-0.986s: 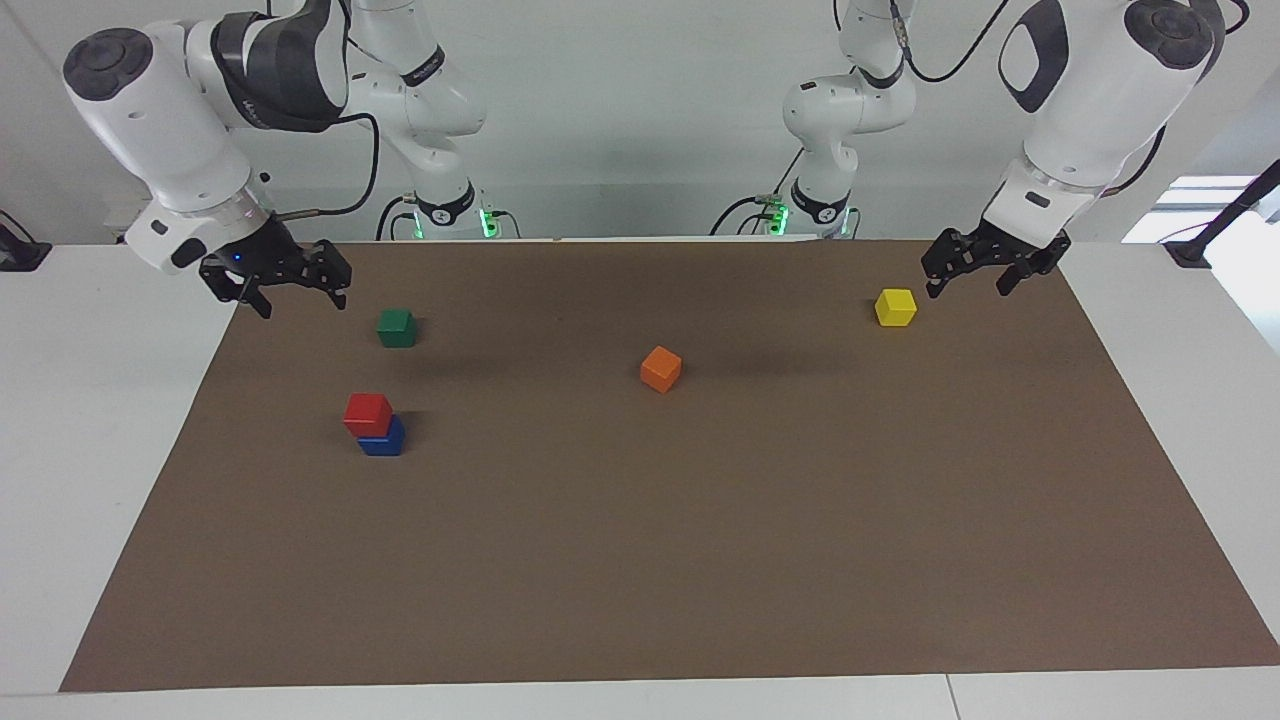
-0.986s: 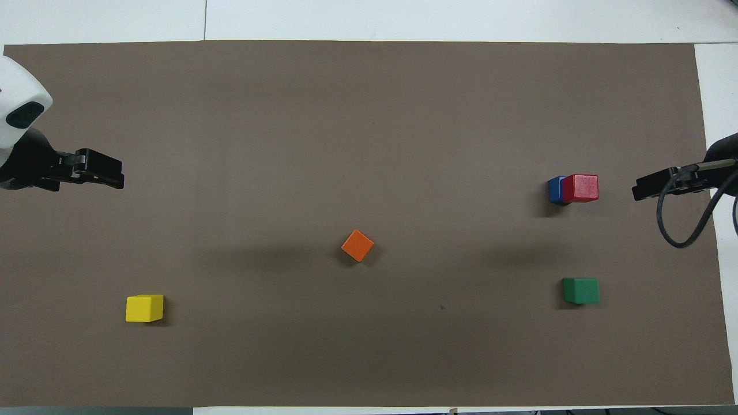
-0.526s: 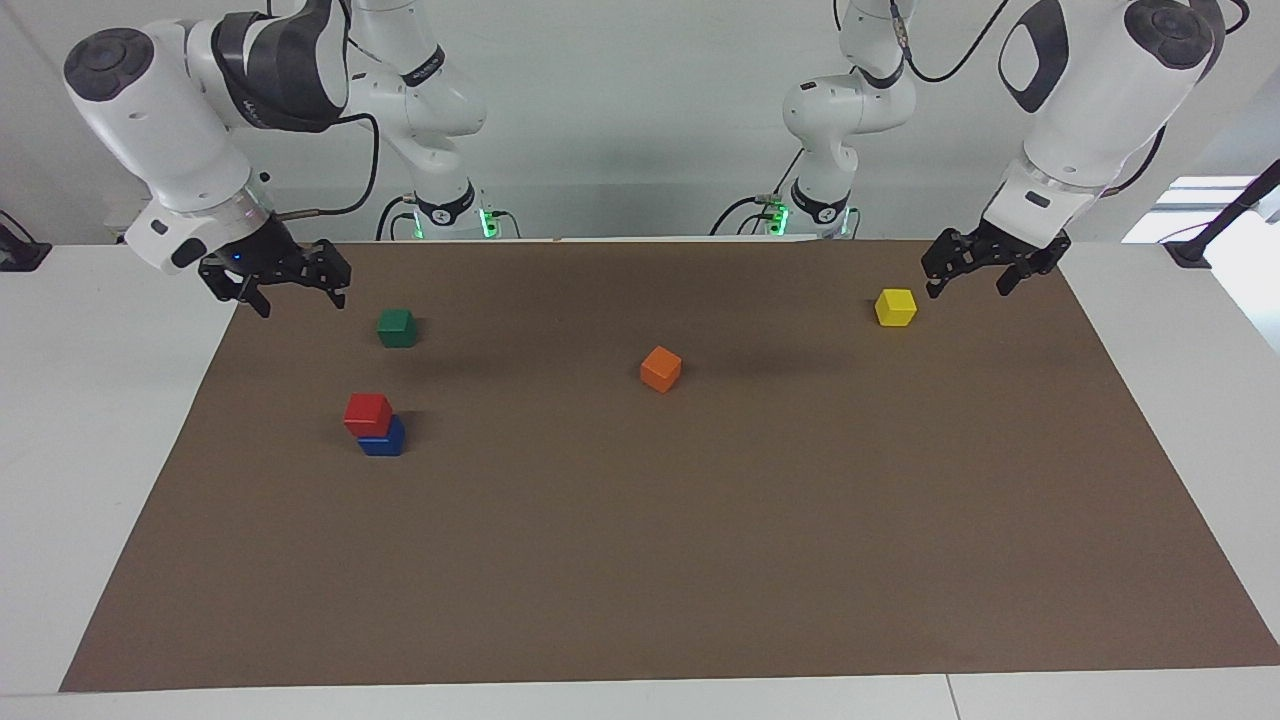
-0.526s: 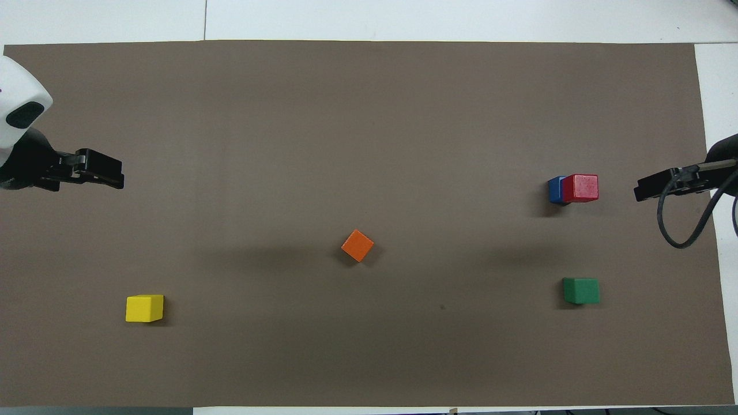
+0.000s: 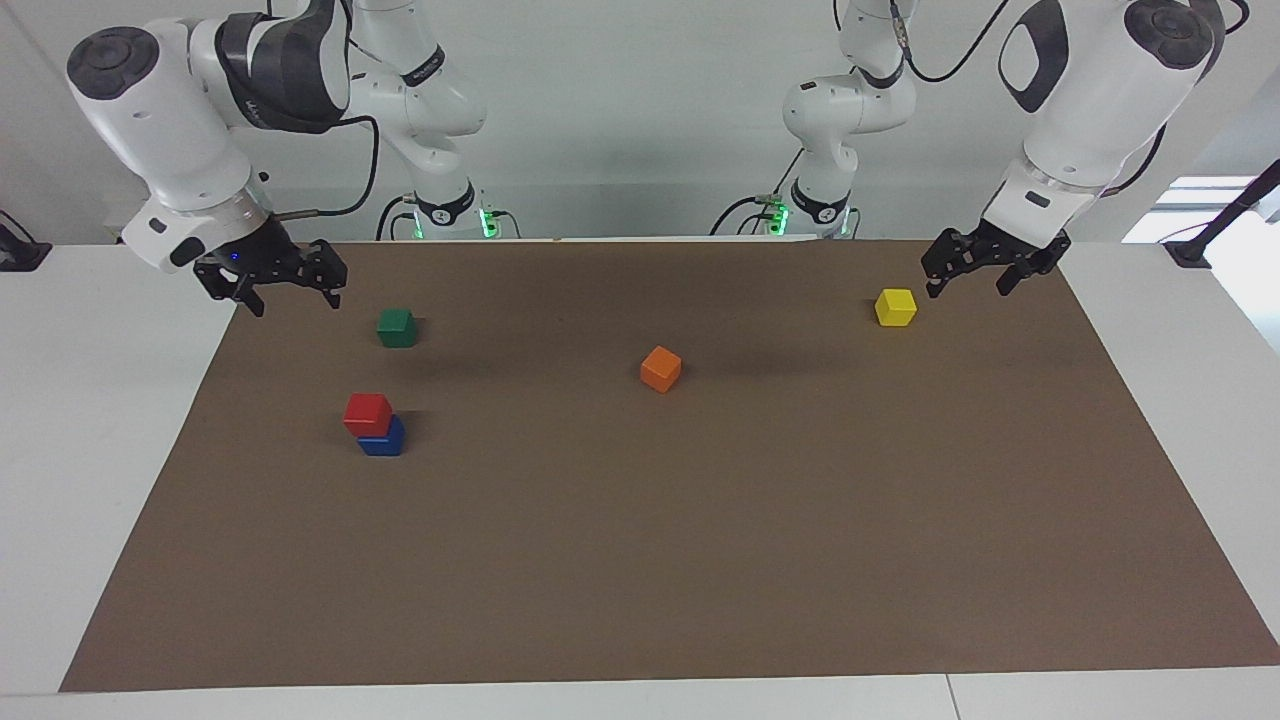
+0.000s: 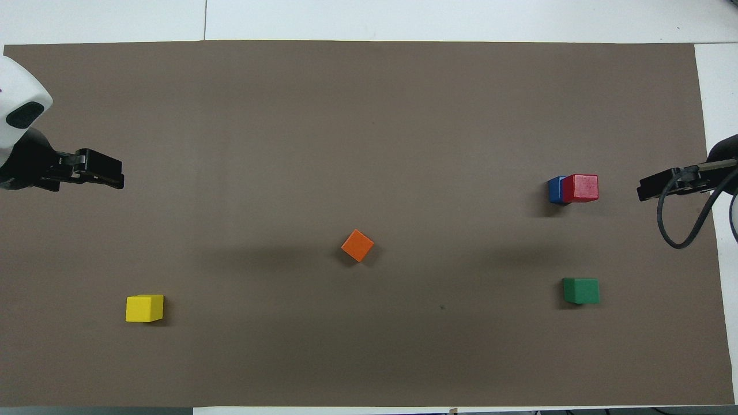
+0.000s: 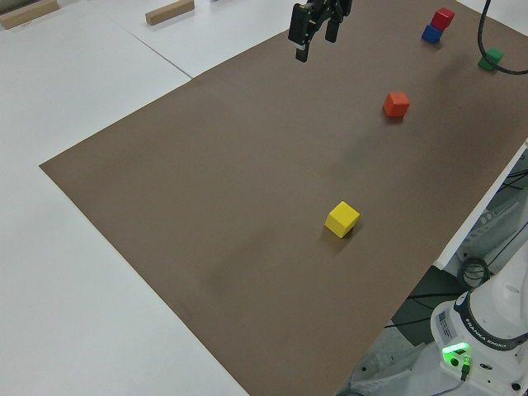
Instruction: Transfer red block to right arm and stack on blue block
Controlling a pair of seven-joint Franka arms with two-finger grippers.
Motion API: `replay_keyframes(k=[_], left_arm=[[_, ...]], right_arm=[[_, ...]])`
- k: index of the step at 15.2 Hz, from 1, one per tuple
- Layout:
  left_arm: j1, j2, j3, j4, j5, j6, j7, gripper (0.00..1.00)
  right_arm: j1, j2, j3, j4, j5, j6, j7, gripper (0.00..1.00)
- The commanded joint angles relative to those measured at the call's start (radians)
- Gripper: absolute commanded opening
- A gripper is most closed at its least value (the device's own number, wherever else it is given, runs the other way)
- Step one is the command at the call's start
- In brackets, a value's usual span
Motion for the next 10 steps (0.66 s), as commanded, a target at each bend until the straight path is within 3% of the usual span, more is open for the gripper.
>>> replay_keyframes(k=[1,10], left_arm=[[-0.007,-0.021,0.005,-0.017,0.019,-0.008,-0.013,1.0],[-0.007,-0.021,0.005,-0.017,0.019,-0.008,-0.013,1.0]], right_arm=[[-0.002,0.012,0.006,0.018,-0.017,-0.006,0.039,1.0],[-0.008,0.01,0.006,0.013,-0.015,-0.007,0.039,1.0]])
